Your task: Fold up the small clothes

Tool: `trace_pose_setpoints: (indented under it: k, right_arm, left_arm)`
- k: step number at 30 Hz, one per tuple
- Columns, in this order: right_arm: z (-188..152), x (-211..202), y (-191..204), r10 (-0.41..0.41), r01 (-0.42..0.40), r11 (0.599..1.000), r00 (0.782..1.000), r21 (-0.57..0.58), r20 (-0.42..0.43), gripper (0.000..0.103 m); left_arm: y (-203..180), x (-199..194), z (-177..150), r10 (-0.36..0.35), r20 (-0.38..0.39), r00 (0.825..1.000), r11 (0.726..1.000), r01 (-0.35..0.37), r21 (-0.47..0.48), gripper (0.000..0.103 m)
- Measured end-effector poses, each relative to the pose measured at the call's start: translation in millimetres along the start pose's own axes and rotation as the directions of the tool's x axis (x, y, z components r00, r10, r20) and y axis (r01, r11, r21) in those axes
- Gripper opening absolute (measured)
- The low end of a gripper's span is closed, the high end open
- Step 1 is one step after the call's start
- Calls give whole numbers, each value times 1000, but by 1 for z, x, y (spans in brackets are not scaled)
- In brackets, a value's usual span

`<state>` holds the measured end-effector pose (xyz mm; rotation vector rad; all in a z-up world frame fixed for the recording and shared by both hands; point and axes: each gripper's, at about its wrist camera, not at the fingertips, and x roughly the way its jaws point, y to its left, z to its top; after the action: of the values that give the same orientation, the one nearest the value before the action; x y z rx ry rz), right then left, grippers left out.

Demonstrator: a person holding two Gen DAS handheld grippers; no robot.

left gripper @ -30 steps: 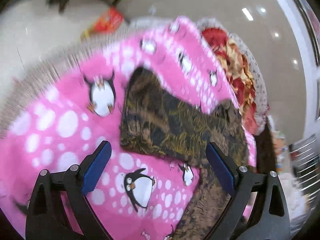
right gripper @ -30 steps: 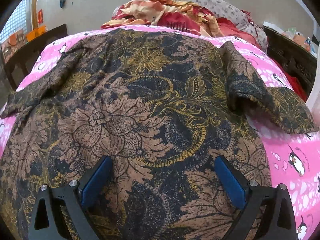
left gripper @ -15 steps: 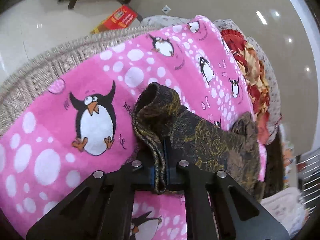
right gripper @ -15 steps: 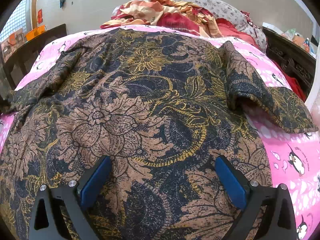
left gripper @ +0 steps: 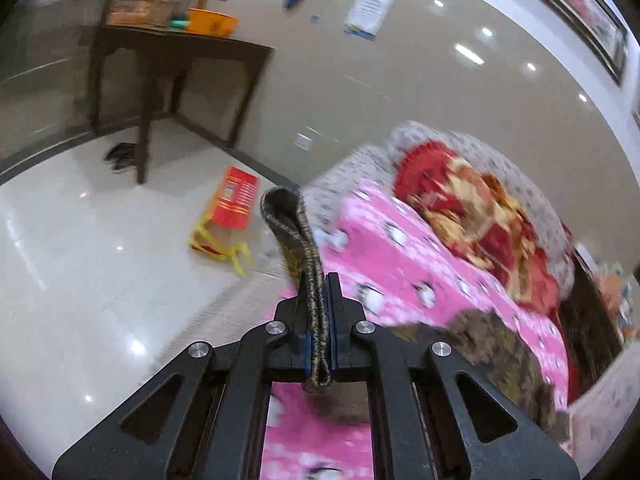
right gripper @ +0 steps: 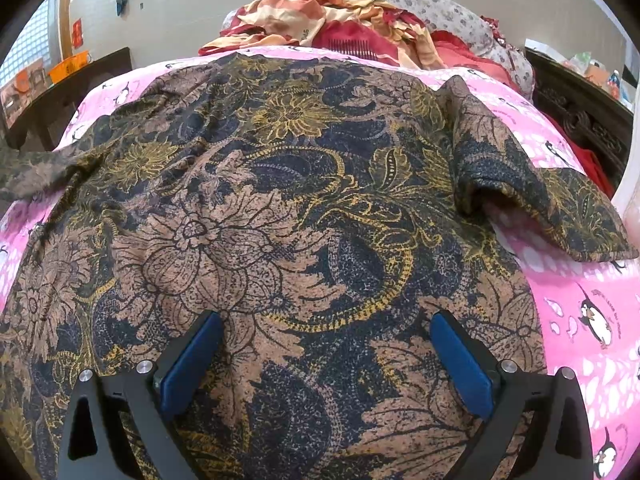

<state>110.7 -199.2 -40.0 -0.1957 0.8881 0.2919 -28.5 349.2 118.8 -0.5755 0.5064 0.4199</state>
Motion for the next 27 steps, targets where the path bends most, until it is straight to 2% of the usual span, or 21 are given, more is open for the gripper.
trace_pose_setpoints:
  k: [4,7,10,12,15,18,21,23,25,26,27]
  right_arm:
    - [5,-1,0,-2,1,1000,999,-10,-40,103]
    - [7,-8,-6,58,-58,998,996,16,-67,103]
    - [9,-22,-7,90,-88,995,995,48,-46,103]
    - [10,-33,-7,90,-88,995,996,46,-26,103]
    - [7,-45,-8,81,-80,996,997,46,-18,103]
    - [6,-52,-15,82,-82,996,996,27,-18,103]
    - [23,-52,-33,25,-25,1000,1000,-6,1,102]
    - [39,-57,-48,13,-14,999,999,32,32,101]
    - [55,-67,-56,46,-53,996,994,72,94,101]
    - [61,-69,-57,63,-73,994,991,78,118,101]
    - [66,-70,-58,82,-95,992,987,83,139,101]
  left_arm:
    - [-81,27,-27,-133,-65,989,988,138,69,4]
    - [-165,52,-55,-249,-132,959,950,269,161,4]
    - [-248,87,-97,-309,-231,922,901,362,238,4]
    - [-296,116,-135,-336,-322,885,867,424,260,4]
    - [-342,148,-194,-337,-430,838,838,475,268,4]
    - [-376,171,-243,-314,-510,801,818,501,283,4]
    - [-386,176,-271,-370,-587,720,793,574,205,5]
    - [-388,176,-276,-361,-604,711,786,580,213,5]
    - [-377,173,-276,-368,-628,686,790,586,178,16]
    - [-370,167,-274,-360,-641,678,794,584,171,30]
    - [-365,162,-275,-357,-645,676,790,586,178,35]
